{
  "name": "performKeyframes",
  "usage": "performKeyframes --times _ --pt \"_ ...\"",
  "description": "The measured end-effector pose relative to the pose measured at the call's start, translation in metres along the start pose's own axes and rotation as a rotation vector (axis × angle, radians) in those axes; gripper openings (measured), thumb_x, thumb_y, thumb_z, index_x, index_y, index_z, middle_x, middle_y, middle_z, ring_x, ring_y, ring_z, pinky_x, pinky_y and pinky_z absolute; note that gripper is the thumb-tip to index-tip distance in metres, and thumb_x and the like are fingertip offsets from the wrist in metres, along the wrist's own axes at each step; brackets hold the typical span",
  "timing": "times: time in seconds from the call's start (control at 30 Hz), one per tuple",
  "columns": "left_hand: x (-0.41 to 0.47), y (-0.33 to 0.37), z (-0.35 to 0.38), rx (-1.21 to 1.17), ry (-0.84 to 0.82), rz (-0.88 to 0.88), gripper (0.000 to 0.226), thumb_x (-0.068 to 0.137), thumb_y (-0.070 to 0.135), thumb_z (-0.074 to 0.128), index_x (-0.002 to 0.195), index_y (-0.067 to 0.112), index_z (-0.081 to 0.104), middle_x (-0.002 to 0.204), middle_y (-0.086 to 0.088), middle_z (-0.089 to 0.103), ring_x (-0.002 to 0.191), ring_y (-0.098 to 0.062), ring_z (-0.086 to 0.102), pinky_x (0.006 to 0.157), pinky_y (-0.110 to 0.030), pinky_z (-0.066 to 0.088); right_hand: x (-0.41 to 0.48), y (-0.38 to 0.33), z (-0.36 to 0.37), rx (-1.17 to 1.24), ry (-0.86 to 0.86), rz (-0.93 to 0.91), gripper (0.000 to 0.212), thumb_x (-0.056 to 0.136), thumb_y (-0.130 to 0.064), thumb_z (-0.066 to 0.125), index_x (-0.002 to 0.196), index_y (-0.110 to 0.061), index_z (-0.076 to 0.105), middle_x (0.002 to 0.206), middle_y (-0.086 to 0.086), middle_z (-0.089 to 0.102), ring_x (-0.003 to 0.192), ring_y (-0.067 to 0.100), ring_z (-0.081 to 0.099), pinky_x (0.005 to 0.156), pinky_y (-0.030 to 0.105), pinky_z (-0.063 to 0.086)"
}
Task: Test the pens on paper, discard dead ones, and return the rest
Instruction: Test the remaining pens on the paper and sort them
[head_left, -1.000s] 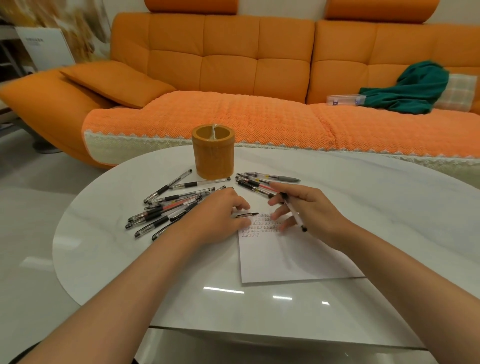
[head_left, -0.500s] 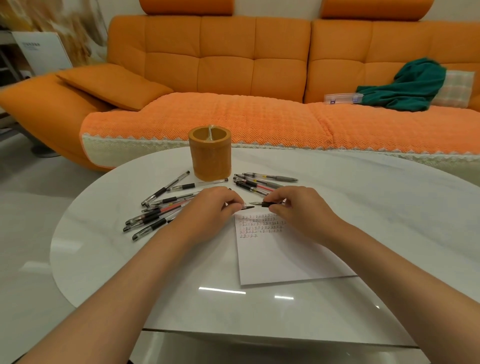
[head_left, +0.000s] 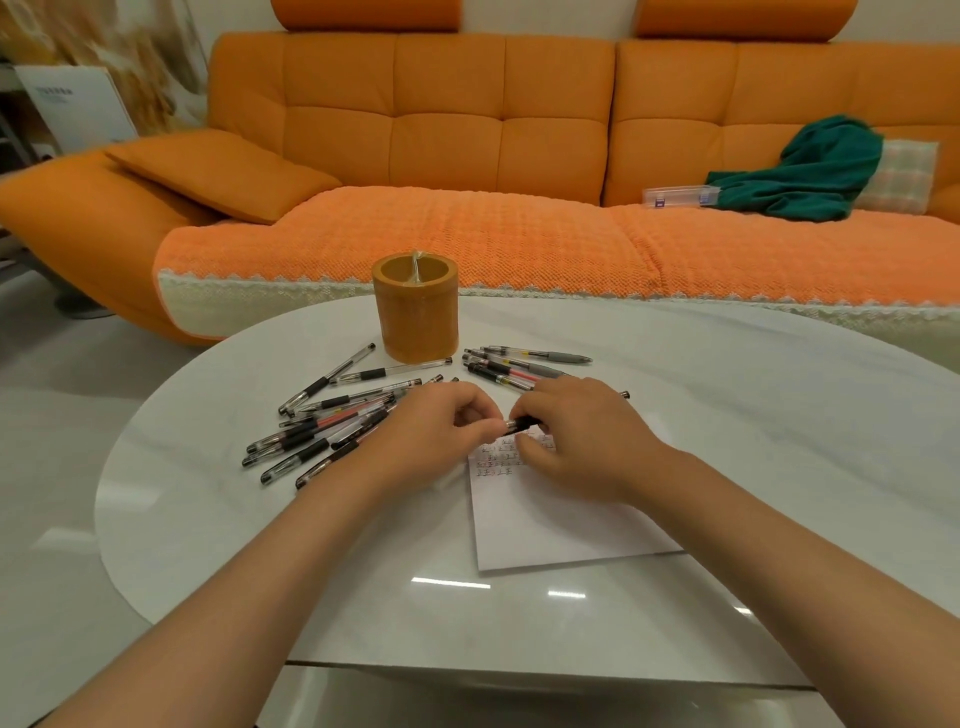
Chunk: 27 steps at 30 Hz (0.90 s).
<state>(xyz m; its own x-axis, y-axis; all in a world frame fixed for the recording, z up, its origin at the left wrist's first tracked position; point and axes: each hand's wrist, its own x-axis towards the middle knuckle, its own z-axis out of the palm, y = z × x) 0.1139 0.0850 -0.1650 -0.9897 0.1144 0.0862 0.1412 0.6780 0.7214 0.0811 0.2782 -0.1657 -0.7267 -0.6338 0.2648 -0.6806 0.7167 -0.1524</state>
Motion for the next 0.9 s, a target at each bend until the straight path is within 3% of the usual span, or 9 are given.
performKeyframes --times 0.2,0.33,0.47,0.57,0.63,0.7,0.77,0.83,0.9 --pt "-0.002 0.014 0.0 -0.307 -0.108 -0.172 0.009 0.084 0.027 0.079 0.083 0.018 0.08 0.076 -0.002 0.076 0.065 -0.008 0.066 0.059 -0.021 0.05 0.002 -0.006 0.002 -0.257 0.104 -0.021 0.073 0.074 -0.087 0.037 0.05 -0.019 0.044 0.045 -0.005 0.039 0.047 0.015 0.034 0.048 0.032 0.027" --pt "0.0 0.017 0.003 -0.372 -0.128 -0.179 0.008 0.083 0.022 0.08 0.082 0.014 0.08 0.079 -0.007 0.076 0.065 -0.006 0.065 0.059 -0.016 0.049 0.001 -0.01 -0.003 -0.258 0.178 0.039 0.07 0.074 -0.074 0.047 0.043 -0.015 0.027 0.039 -0.002 0.015 0.043 0.016 0.012 0.045 0.025 0.011" --pt "0.002 0.019 0.002 -0.364 -0.154 -0.16 0.009 0.085 0.022 0.078 0.086 0.013 0.08 0.084 -0.004 0.077 0.076 -0.007 0.07 0.068 -0.016 0.054 -0.002 -0.009 -0.001 -0.24 0.203 0.065 0.06 0.071 -0.063 0.048 0.042 -0.015 0.028 0.04 -0.001 0.013 0.043 0.016 0.011 0.045 0.022 0.011" --pt "0.003 0.019 0.002 -0.354 -0.144 -0.152 0.008 0.086 0.021 0.077 0.087 0.013 0.079 0.083 -0.003 0.077 0.08 -0.01 0.072 0.077 -0.023 0.057 0.0 -0.005 0.004 -0.181 0.168 0.061 0.058 0.077 -0.069 0.04 0.05 -0.017 0.039 0.041 -0.001 0.03 0.042 0.015 0.024 0.044 0.025 0.017" --pt "0.005 0.017 -0.001 -0.301 -0.076 -0.131 0.007 0.087 0.021 0.075 0.086 0.016 0.079 0.081 0.001 0.077 0.08 -0.01 0.072 0.079 -0.028 0.058 0.002 -0.001 0.004 -0.088 0.096 0.074 0.049 0.082 -0.073 0.04 0.074 -0.026 0.052 0.061 -0.008 0.055 0.056 0.012 0.046 0.048 0.029 0.029" --pt "0.008 0.012 -0.004 -0.19 0.044 -0.104 0.009 0.091 0.025 0.071 0.087 0.021 0.078 0.08 0.005 0.076 0.077 -0.008 0.069 0.076 -0.03 0.055 0.004 0.002 0.005 0.066 0.031 0.083 0.032 0.091 -0.057 0.052 0.105 -0.028 0.051 0.094 -0.013 0.059 0.082 0.013 0.056 0.062 0.031 0.04" --pt "0.011 0.007 -0.01 -0.162 0.135 -0.097 0.009 0.092 0.029 0.069 0.087 0.025 0.076 0.081 0.007 0.075 0.08 -0.01 0.068 0.076 -0.032 0.055 0.006 0.001 0.008 0.195 0.033 0.097 0.025 0.096 -0.022 0.058 0.119 -0.023 0.048 0.111 -0.007 0.053 0.097 0.018 0.054 0.076 0.035 0.046" --pt "0.011 0.002 -0.015 -0.157 0.183 -0.079 0.005 0.092 0.029 0.07 0.09 0.027 0.074 0.083 0.01 0.074 0.083 -0.009 0.068 0.075 -0.029 0.055 0.01 -0.001 0.011 0.256 0.074 0.121 0.028 0.094 -0.004 0.057 0.117 -0.019 0.053 0.111 -0.005 0.048 0.094 0.017 0.051 0.08 0.035 0.046" --pt "0.01 -0.006 -0.019 -0.027 0.203 -0.058 0.009 0.093 0.031 0.069 0.101 0.029 0.069 0.089 0.014 0.068 0.084 -0.006 0.063 0.071 -0.023 0.049 0.013 -0.001 0.013 0.262 0.082 0.154 0.027 0.093 -0.003 0.06 0.115 -0.019 0.06 0.106 -0.006 0.046 0.091 0.014 0.049 0.081 0.03 0.044"
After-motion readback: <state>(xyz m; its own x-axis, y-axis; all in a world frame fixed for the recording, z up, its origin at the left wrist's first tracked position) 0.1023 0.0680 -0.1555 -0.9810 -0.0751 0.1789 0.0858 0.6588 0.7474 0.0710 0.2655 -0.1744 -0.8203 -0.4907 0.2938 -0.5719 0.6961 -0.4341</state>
